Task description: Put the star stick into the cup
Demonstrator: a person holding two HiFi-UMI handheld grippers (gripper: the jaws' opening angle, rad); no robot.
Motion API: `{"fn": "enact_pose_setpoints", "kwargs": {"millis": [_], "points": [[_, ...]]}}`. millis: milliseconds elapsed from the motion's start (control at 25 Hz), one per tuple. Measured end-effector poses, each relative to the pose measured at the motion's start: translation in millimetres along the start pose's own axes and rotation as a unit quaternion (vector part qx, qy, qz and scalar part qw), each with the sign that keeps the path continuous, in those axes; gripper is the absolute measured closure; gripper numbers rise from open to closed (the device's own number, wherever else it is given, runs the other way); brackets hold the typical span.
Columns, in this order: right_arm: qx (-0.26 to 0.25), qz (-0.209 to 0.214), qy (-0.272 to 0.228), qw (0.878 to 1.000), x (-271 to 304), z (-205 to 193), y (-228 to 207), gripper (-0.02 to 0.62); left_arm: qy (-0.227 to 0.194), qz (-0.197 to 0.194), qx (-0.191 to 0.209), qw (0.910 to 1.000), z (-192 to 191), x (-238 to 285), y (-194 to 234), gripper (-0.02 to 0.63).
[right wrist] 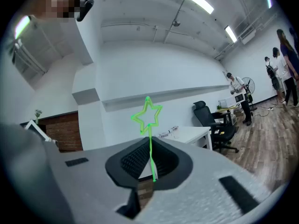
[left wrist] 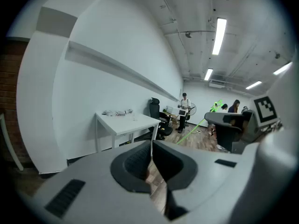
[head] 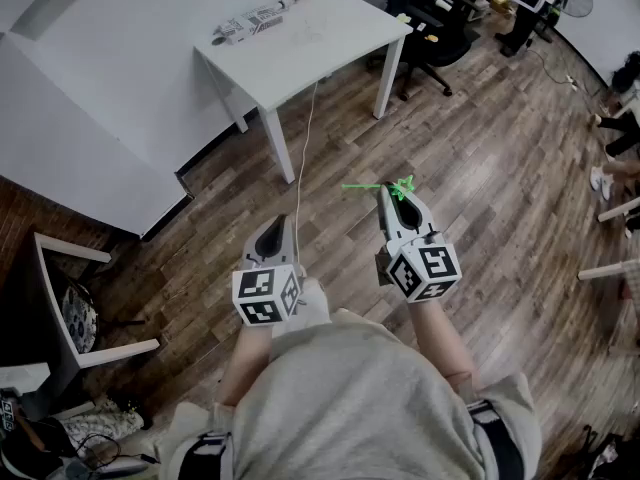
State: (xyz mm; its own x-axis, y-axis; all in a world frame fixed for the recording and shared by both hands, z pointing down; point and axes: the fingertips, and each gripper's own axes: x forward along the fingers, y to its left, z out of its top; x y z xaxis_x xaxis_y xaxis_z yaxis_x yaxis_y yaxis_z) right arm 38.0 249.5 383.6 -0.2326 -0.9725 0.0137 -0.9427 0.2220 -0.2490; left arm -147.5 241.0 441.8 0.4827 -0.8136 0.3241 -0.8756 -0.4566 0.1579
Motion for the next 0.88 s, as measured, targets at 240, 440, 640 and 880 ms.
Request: {"fn": "enact_pose_setpoints", "kwargs": {"millis": [240, 440, 640, 880], "points": [[-0.002, 0.012, -0.008, 1.0, -25.4, 7.7, 4.2, 0.588, -0.016, 0.005, 0.0, 0.9999, 1.2, -16.3, -16.1, 0.594], [-0.011, 0.018, -0.009, 1.0, -41.7, 12.9, 6.3, 0.588, -0.022, 0.007, 0.004, 0.9997, 0.6, -26.1, -28.1, 0.594], [-0.016, 0.029, -0.003, 0.999, -51.0, 13.0, 4.5, 0.588, -0.027, 0.011, 0.0, 0.9996, -0.5, -29.4, -38.1, 0.594], [-0.016, 0.052, -0.007, 0.998, -49.6, 14.5, 10.0, 0.586, -0.023, 0.014, -0.004, 0.9996, -5.5, -28.7, -37.2, 0.594]]}}
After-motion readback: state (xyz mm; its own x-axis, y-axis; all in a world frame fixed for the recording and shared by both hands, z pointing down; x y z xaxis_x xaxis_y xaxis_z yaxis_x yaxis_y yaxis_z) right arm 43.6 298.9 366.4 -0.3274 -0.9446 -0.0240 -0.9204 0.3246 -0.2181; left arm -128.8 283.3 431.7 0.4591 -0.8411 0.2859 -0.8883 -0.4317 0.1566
